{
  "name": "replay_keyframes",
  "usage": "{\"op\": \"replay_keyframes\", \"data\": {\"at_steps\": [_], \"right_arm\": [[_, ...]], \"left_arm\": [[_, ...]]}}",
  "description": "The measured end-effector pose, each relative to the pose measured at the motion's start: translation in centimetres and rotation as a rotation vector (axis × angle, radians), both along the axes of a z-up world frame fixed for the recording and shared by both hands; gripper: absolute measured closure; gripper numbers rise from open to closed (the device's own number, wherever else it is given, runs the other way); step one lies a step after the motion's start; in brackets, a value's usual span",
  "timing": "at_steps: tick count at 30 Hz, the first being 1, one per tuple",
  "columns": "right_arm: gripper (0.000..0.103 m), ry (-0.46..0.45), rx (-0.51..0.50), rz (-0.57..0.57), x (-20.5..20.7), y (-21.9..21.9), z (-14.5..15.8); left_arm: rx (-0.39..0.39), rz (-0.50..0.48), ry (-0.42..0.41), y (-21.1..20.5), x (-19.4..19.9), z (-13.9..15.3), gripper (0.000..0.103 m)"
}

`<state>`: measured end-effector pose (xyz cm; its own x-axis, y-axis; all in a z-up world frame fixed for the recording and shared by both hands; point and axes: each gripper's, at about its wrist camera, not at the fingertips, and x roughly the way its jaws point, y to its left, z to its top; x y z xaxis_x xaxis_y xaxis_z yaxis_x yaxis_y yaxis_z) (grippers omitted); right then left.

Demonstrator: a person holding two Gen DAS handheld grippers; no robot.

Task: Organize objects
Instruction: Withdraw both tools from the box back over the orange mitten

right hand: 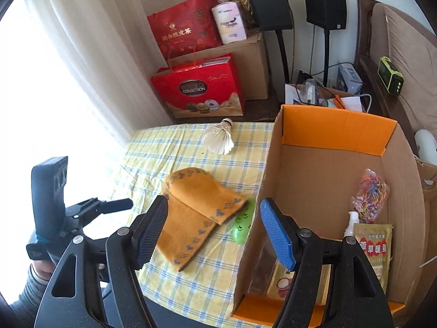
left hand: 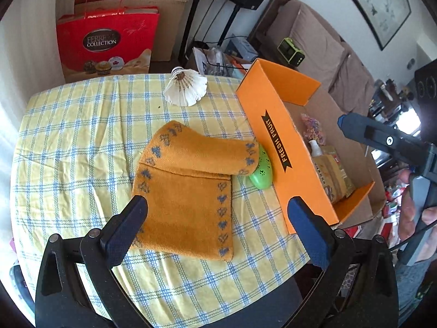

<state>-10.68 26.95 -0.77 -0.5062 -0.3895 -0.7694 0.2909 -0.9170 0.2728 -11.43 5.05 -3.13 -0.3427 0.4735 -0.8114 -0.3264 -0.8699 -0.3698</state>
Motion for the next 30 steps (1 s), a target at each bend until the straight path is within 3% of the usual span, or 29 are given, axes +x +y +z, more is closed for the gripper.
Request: {"op": "replay_keyframes", "data": {"at_steps": [12, 14, 16, 18, 23, 30], "right_arm": [[0.031, 0.006, 0.004, 0.005, -1.2, -2.3, 0.1], [0.031, 0.003, -0.009, 0.002, -1.2, -2.2, 0.0], [0.031, -0.006, -0.027, -0.001, -1.1, -2.1, -0.2], [0.031, -0.010, -0.035, -0.006, -0.9, -1.8, -0.3], [0.031, -0.015, -0.046, -0.022, -0.5, -0.4, -0.2], [0.031, -0.016, -0.071, -0.064, -0.2, 2.0, -0.1]], "left_arm": [[0.032, 0.012, -0.001, 1.6, 1.1, -2.2, 0.003], [0.052, 0.014, 0.001, 2.2, 1.0, -2.5, 0.013], [0.078, 0.011, -0.019, 2.9, 0.8, -3.3, 0.034], [0.111, 0.011, -0.052, 3.4, 0.5, -4.0, 0.040], [0.191, 0.005, -0.110, 4.7, -0.6, -5.4, 0.045], [0.100, -0.003, -0.073, 7.9, -1.8, -6.1, 0.045]]}}
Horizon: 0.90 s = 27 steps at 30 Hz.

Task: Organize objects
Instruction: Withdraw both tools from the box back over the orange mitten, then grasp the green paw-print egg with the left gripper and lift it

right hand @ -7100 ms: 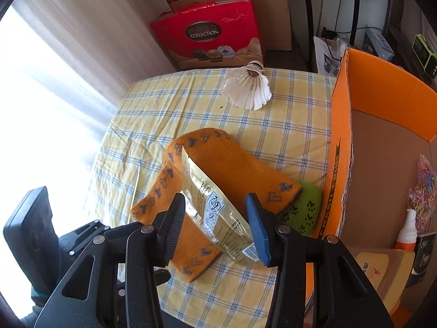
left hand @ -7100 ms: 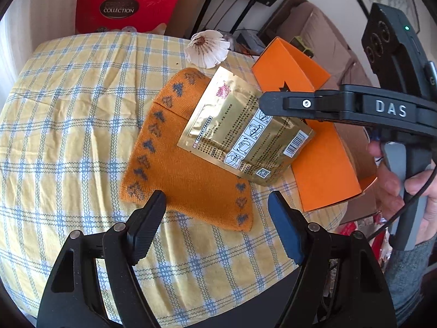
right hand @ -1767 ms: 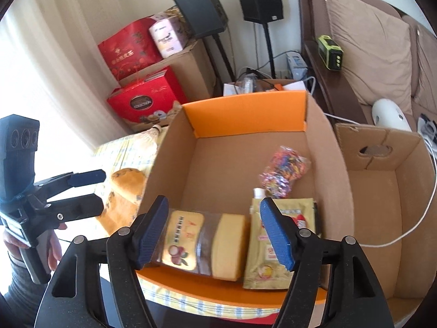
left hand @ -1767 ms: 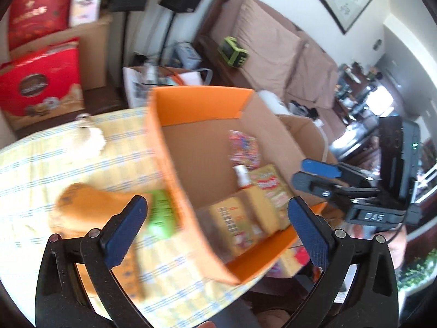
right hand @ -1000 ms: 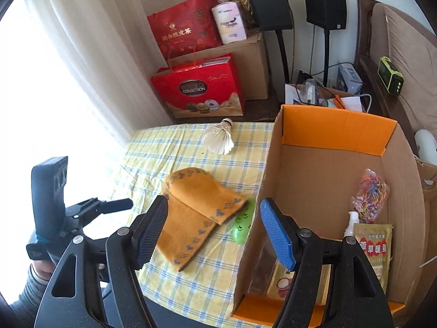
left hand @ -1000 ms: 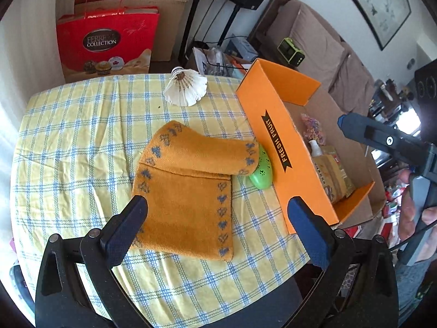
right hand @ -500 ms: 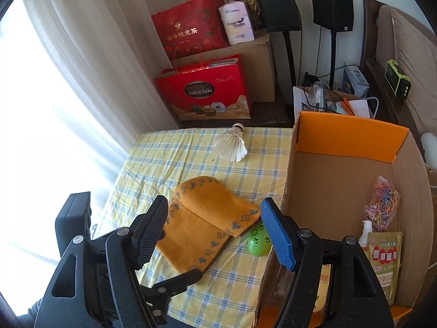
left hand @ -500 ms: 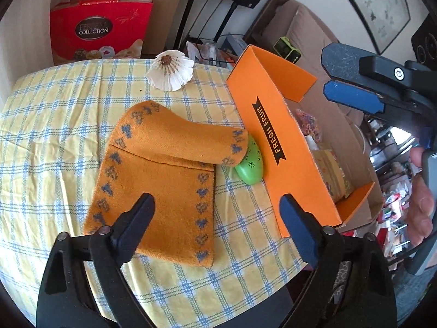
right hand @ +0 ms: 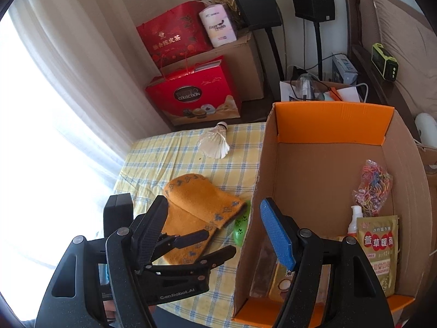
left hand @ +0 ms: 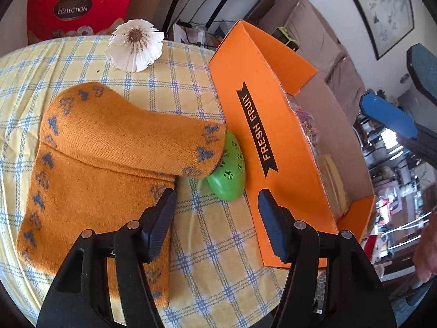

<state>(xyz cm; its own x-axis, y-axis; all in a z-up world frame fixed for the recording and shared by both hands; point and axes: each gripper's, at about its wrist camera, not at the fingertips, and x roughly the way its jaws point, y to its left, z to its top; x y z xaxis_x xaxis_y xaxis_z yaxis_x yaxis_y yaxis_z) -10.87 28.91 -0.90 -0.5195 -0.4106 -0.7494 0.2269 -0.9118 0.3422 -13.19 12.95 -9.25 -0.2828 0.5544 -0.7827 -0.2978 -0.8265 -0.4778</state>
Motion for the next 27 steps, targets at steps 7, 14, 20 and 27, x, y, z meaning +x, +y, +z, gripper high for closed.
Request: {"op": "replay_keyframes", "data": {"at_steps": [7, 14, 20, 27], "right_arm": [[0.031, -0.004, -0.005, -0.028, 0.4, 1.8, -0.1], [0.030, -0.006, -0.004, -0.052, 0.4, 3.0, -0.3], [0.030, -0.015, -0.012, -0.051, 0.2, 2.7, -0.7], [0.030, -0.027, -0.006, -0.043, 0.2, 2.4, -1.2]], "left_arm": [[-0.042, 0.010, 0.017, 2.0, -1.1, -0.5, 0.046], [-0.051, 0.024, 0.016, 2.2, -2.0, -1.0, 0.046], [-0.082, 0.036, 0.035, 2.2, -2.3, -1.3, 0.047], [-0.086, 0.003, 0.035, 2.0, -2.5, -1.4, 0.049]]}}
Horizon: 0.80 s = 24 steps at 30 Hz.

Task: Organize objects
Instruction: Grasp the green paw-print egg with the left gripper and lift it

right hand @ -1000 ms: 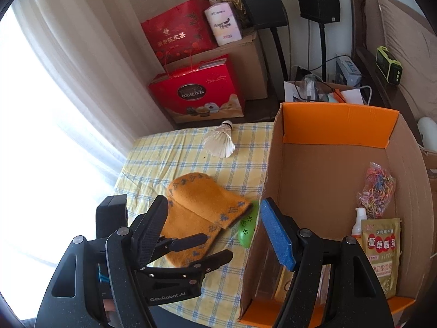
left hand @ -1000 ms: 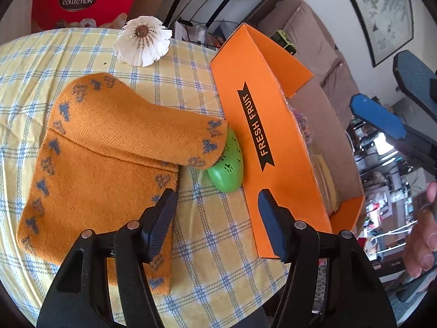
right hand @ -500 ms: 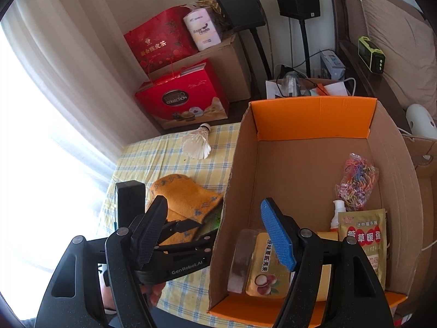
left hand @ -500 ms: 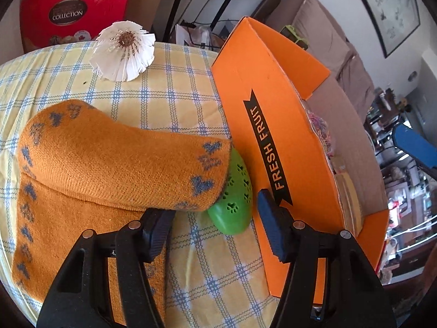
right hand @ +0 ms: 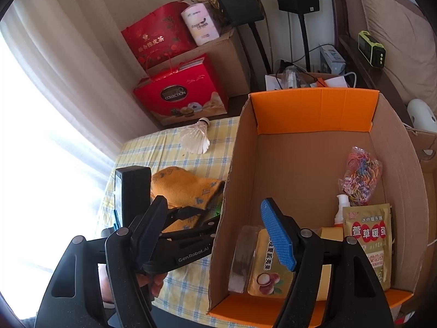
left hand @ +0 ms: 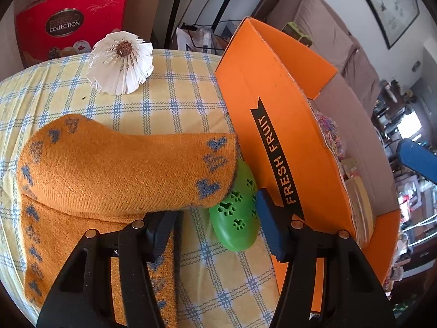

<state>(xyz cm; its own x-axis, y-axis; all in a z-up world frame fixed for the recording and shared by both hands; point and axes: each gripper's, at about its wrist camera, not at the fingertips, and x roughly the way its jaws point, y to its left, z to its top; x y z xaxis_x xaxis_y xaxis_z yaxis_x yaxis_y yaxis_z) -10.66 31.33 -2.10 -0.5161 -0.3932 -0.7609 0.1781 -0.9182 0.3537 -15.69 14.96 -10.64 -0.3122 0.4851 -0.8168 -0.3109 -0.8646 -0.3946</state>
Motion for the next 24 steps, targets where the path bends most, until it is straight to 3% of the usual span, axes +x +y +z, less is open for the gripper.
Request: {"op": "replay_keyframes", "data": {"at_steps": [4, 9, 13, 24], "right_arm": [[0.030, 0.000, 0.000, -0.004, 0.1, 0.2, -0.1], [0.030, -0.007, -0.003, -0.011, 0.1, 0.5, -0.5], [0.030, -0.009, 0.001, -0.004, 0.1, 0.4, -0.5], [0.030, 0.004, 0.030, 0.025, 0.2, -0.8, -0.5]], "left_arm": [[0.089, -0.081, -0.041, -0.9, 0.6, -0.2, 0.049], [0.024, -0.148, 0.045, -0.7, 1.3, 0.1, 0.050], [0.001, -0.119, 0.051, -1.5, 1.1, 0.1, 0.070], [0.042, -0.135, 0.044, -4.3, 2.0, 0.5, 0.071]]}}
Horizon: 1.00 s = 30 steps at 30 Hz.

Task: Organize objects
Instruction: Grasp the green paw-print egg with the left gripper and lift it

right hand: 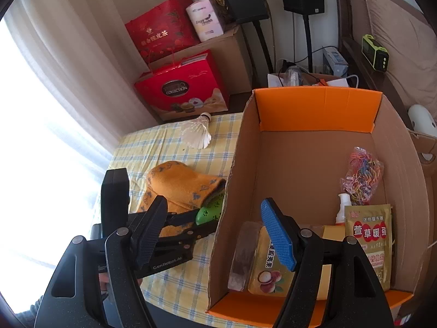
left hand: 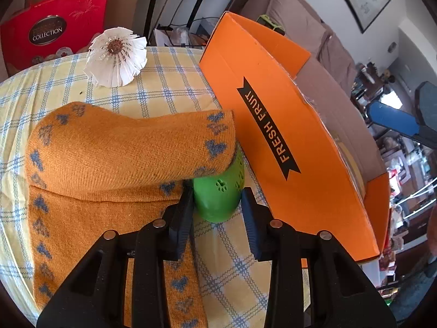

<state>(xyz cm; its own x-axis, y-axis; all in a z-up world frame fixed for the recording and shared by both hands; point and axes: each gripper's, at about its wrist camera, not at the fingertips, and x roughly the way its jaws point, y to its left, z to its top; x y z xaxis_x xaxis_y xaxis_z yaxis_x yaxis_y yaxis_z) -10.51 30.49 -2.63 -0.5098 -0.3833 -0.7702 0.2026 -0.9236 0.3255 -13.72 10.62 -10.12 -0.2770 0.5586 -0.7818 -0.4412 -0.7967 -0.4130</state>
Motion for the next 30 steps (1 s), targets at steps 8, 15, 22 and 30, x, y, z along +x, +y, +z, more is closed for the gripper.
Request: {"op": "replay_keyframes", "data": {"at_steps": [8, 15, 22, 30], "right_arm": [[0.030, 0.003, -0.002, 0.030, 0.3, -1.1, 0.0], [0.030, 0.011, 0.005, 0.063, 0.4, -2.9, 0.3], [0.030, 0.007, 0.009, 0.099, 0.5, -4.8, -0.1], [0.030, -0.004, 0.023, 0.126, 0.2, -6.1, -0.5]], "left_arm": [[0.059, 0.014, 0.035, -2.6, 1.4, 2.4, 0.072], [0.092, 0.046, 0.057, -5.7, 2.3, 4.5, 0.072], [0.041, 0.116, 0.038, -8.1, 1.6, 4.0, 0.072], [-0.070, 0.209, 0.041, -7.2, 0.3, 1.5, 0.050]]}}
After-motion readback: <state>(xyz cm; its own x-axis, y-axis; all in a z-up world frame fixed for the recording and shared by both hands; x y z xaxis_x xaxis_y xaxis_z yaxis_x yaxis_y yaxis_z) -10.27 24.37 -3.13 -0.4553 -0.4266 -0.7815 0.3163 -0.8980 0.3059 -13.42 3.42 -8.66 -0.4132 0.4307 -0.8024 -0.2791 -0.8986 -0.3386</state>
